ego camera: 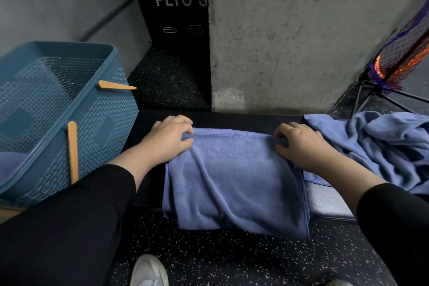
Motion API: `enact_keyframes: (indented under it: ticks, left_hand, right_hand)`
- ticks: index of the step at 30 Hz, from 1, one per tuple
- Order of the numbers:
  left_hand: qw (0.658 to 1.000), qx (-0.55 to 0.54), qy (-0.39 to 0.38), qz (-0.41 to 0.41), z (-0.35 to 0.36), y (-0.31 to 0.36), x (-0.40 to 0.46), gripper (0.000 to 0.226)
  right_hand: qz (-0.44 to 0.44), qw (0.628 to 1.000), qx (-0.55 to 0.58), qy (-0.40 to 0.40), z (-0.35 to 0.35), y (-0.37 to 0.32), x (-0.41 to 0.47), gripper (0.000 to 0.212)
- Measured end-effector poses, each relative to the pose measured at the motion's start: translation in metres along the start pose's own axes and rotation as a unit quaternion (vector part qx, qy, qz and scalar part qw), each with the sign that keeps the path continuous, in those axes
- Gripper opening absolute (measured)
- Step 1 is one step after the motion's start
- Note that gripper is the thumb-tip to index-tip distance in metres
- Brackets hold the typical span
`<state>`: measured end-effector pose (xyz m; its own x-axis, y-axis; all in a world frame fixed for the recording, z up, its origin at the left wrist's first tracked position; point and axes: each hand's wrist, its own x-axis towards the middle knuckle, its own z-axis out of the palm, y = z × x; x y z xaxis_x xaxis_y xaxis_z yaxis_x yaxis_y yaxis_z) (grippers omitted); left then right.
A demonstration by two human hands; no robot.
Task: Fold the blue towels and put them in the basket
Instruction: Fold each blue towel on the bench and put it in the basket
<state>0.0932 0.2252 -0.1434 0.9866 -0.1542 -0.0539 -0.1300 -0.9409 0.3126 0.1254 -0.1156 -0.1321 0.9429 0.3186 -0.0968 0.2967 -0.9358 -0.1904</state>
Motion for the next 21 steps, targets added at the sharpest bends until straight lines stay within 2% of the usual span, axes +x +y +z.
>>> enact_keyframes:
  ticks: [4, 10, 14, 18, 21]
  left_hand:
    - [1.0, -0.007, -0.004, 0.018, 0.0, 0.002, -0.003, 0.005]
    - [0.999, 0.012, 0.012, 0.037, 0.0, 0.011, -0.001, 0.017]
    - [0.998, -0.055, 0.027, 0.016, -0.001, 0.006, -0.003, 0.018]
    - [0.995, -0.089, 0.04, -0.008, -0.001, -0.004, -0.007, 0.011]
    - [0.995, -0.091, 0.011, 0.026, -0.003, -0.008, -0.008, 0.012]
  right_hand:
    - [0.009, 0.999, -0.005, -0.042, -0.007, -0.005, -0.002, 0.015]
    - [0.007, 0.996, 0.083, 0.004, -0.012, -0.011, -0.007, 0.017]
    - [-0.001, 0.989, 0.147, 0.016, -0.016, -0.01, -0.01, 0.014]
    - [-0.005, 0.989, 0.143, 0.037, -0.019, -0.005, -0.013, 0.01]
    - [-0.005, 0.989, 0.144, 0.012, -0.018, 0.0, -0.013, 0.011]
